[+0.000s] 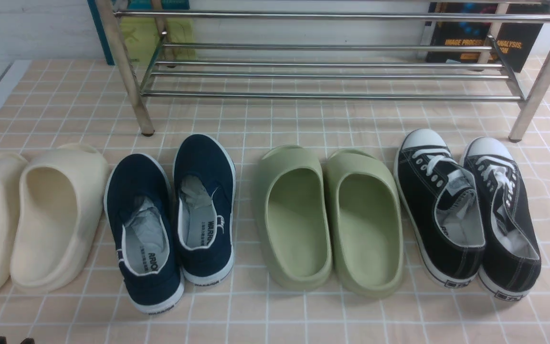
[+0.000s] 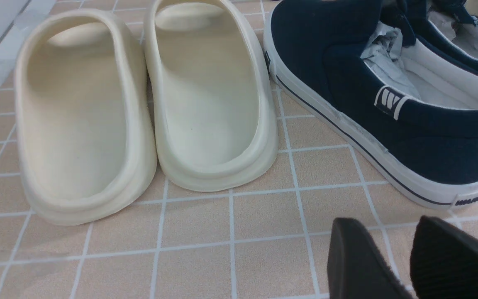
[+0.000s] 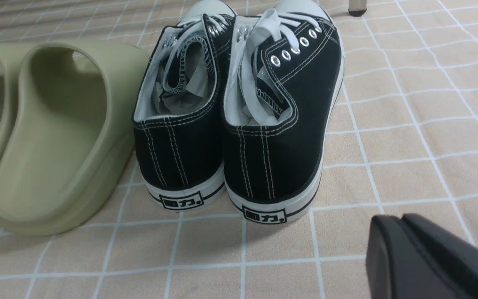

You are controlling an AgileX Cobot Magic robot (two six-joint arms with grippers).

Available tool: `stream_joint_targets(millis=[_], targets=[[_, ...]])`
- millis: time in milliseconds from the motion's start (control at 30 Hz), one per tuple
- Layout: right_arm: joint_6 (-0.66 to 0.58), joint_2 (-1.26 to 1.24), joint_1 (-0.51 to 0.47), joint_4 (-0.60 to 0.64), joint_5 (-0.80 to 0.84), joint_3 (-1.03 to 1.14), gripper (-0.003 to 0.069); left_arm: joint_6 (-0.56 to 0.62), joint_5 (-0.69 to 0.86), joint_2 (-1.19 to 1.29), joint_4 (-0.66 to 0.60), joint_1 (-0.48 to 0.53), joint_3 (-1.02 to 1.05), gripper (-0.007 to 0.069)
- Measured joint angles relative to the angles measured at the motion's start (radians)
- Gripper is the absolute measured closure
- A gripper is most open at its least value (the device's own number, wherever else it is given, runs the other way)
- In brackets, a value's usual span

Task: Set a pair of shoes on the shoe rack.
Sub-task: Use the right arm to grab the shoe closest to it

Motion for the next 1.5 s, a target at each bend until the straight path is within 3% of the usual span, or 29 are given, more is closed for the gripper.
stream_joint_targets(millis=[1300, 1500], targets=[[0.0, 0.0, 0.0, 0.0, -0.005, 0.0, 0.0579, 0.0, 0.0, 0.0, 0.0, 0.0, 0.0, 0.0385], [0.0, 0.0, 0.0, 0.0, -0.241, 0.012, 0.0569, 0.0, 0.0, 0.0, 0.0, 0.0, 0.0, 0.0385]])
